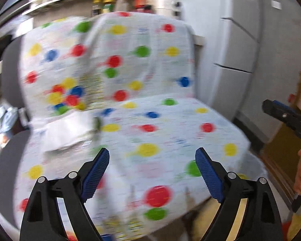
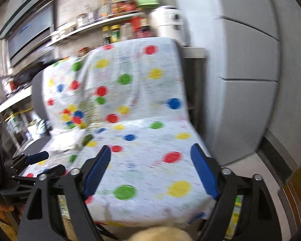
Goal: Collect trash
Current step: 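Return both grippers to the chair, then grasp a white paper towel with the right gripper while the left grasps another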
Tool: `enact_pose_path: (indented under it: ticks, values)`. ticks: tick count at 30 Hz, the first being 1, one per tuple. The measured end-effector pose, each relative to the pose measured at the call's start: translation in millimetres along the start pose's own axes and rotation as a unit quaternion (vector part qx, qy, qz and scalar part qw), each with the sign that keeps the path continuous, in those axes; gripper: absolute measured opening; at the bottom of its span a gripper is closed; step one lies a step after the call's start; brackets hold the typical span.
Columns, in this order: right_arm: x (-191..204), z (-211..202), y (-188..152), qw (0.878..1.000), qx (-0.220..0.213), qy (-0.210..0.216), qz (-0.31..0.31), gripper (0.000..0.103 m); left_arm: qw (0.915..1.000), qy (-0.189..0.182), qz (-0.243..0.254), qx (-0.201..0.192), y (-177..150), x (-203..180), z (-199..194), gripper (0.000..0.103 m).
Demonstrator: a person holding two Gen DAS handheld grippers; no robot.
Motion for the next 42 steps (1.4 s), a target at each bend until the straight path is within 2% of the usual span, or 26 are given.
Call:
enact_pose_path:
  ticks: [5,10,17,20,22,24,31,35,38,39,40,42]
  values:
    - [50.9,38.4,12.4,0.999,0.009,0.038,-0.033,0.089,0.9965,0.07,-0.044,0.004,-7.8,66.5,-8.8,0.088]
    - [101.3,85.2,18.5,0.994,0.041,0.078,-0.058,0.09,0.9867,0.141,-0.08,0.008,-17.7,131.6,-15.3,0.088]
    - [160.0,164.5,14.8,0.983,0.11,0.118,-0.086,0.088,0.9759,0.179,-0.123,0.022,-24.7,191.0,-12.5,0.088]
    - [185.9,197.5,10.8,0.976,0.135,0.124,-0.114,0.076,0.9726,0.187,-0.135,0.03,-26.5,209.9,-4.6,0.088]
    - [204.0,221.2,7.1,0.97,0.156,0.131,-0.137,0.063,0.9709,0.189,-0.143,0.034,-26.9,220.8,2.1,0.088]
    - [215.1,237.7,3.7,0.964,0.173,0.136,-0.148,0.057,0.9691,0.192,-0.15,0.036,-26.9,230.8,8.5,0.088]
    - [240.7,280.2,-4.7,0.956,0.202,0.122,-0.176,0.055,0.9654,0.202,-0.158,0.044,-25.9,250.7,22.8,0.086]
    - [246.8,295.2,-11.1,0.949,0.226,0.111,-0.191,0.049,0.9649,0.2,-0.162,0.048,-28.7,253.6,26.1,0.086]
    - [248.9,297.0,-15.4,0.946,0.23,0.1,-0.203,0.025,0.9642,0.2,-0.166,0.053,-32.4,253.2,26.1,0.086]
    - [249.6,295.6,-16.0,0.946,0.229,0.102,-0.206,0.009,0.9642,0.2,-0.166,0.053,-33.6,252.7,25.6,0.086]
    - [248.2,292.2,-14.4,0.947,0.223,0.107,-0.203,0.005,0.964,0.201,-0.166,0.053,-34.3,251.7,23.9,0.086]
    - [241.4,274.4,-2.3,0.956,0.192,0.122,-0.184,0.004,0.9641,0.203,-0.164,0.051,-34.1,250.0,20.3,0.086]
Point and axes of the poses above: each gripper's, at about its wrist camera, not at the fingertips, and z roughly the way its jaws point, x to its left, y to its top, the point moved 1 cm from there along z, roughly the way its jaws point, and after that the axes turned 2 degrees about y, right-handed, at the moved point
